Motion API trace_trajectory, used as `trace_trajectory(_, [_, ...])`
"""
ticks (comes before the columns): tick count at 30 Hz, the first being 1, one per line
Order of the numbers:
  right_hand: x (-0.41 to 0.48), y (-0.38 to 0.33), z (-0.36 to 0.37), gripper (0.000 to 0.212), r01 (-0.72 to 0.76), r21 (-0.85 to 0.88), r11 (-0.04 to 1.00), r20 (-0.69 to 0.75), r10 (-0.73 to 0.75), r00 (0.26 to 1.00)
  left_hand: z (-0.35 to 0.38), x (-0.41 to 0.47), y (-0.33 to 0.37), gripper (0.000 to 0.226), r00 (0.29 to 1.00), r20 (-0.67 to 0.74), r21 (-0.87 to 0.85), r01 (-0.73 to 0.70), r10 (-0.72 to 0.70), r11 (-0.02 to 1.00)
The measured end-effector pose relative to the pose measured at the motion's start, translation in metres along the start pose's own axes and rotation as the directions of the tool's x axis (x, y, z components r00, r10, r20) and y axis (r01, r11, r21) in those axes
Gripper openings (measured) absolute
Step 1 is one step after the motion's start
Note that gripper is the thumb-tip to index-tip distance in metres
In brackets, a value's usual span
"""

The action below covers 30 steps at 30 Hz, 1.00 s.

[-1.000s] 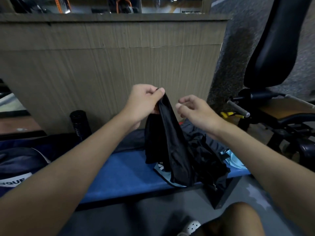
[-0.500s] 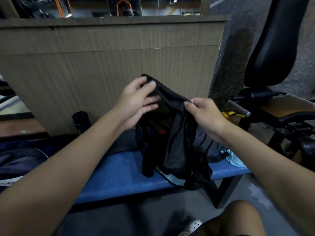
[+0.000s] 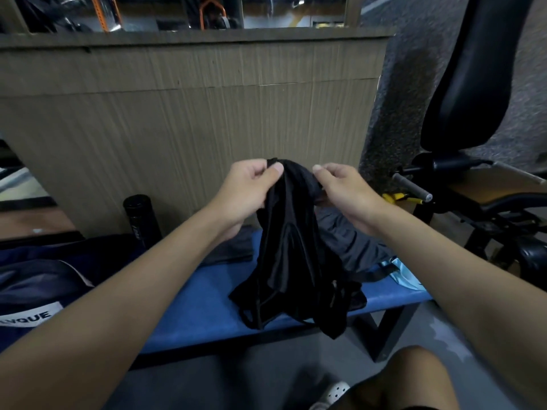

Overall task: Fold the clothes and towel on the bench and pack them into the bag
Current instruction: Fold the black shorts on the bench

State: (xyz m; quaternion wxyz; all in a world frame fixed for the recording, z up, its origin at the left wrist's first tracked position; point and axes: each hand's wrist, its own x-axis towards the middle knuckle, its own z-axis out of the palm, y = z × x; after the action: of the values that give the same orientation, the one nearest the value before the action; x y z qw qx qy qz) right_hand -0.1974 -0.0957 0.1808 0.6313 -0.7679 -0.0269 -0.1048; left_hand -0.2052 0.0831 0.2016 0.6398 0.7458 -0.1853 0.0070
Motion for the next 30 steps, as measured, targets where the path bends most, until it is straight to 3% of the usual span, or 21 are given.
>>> trace_trajectory(3, [-0.009, 0.020, 0.000, 0.021, -0.073, -0.030, 0.997, 0.041, 0.075, 0.996, -0.008, 0.009, 0.007, 0.042, 0.996, -0.071, 0.014, -0.048, 0.049, 0.999])
trace_trajectory(6, [-0.015, 0.045, 0.000, 0.004, -0.052, -0.204, 0.978, 0.045, 0.063, 0.997, -0.015, 0.016, 0.013, 0.053, 0.991, -0.098, 0.050, -0.082, 0.086, 0.995])
trace_trajectory(9, [-0.017, 0.078, -0.007, 0.025, -0.051, -0.450, 0.892, 0.129, 0.122, 0.984, -0.021, 0.023, 0.018, 0.051, 0.981, -0.150, 0.084, -0.108, 0.120, 0.991])
trace_trajectory(11, [-0.020, 0.091, -0.011, 0.021, -0.080, -0.610, 0.788, 0.154, 0.217, 0.964, -0.024, 0.026, 0.020, 0.045, 0.974, -0.185, 0.099, -0.111, 0.128, 0.989])
trace_trajectory(13, [-0.022, 0.098, -0.014, 0.029, -0.100, -0.682, 0.724, 0.114, 0.240, 0.964, -0.028, 0.029, 0.020, 0.038, 0.967, -0.225, 0.117, -0.096, 0.121, 0.988])
trace_trajectory(15, [-0.022, 0.097, -0.015, 0.029, -0.097, -0.695, 0.713, 0.042, 0.174, 0.984, -0.031, 0.030, 0.018, 0.027, 0.964, -0.247, 0.107, -0.078, 0.102, 0.991])
trace_trajectory(17, [-0.016, 0.090, -0.017, 0.021, -0.099, -0.639, 0.763, -0.021, 0.111, 0.994, -0.033, 0.028, 0.015, 0.018, 0.965, -0.249, 0.083, -0.066, 0.085, 0.994])
trace_trajectory(20, [-0.005, 0.065, -0.018, 0.028, -0.115, -0.446, 0.888, -0.165, 0.045, 0.985, -0.035, 0.025, 0.009, 0.014, 0.954, -0.296, 0.115, -0.008, 0.042, 0.993])
trace_trajectory(23, [-0.002, 0.026, -0.021, 0.026, -0.074, -0.126, 0.989, -0.247, 0.041, 0.968, -0.043, 0.020, 0.002, 0.047, 0.965, -0.263, 0.126, 0.027, 0.008, 0.992])
trace_trajectory(27, [-0.001, -0.017, -0.025, 0.022, -0.014, -0.003, 1.000, -0.229, 0.013, 0.973, -0.042, 0.013, 0.003, 0.043, 0.991, -0.106, 0.240, -0.053, 0.081, 0.969])
trace_trajectory(30, [-0.004, -0.037, -0.020, 0.017, 0.016, 0.047, 0.999, -0.132, -0.009, 0.991, -0.030, 0.008, 0.006, 0.022, 0.995, -0.049, 0.258, -0.076, 0.092, 0.963])
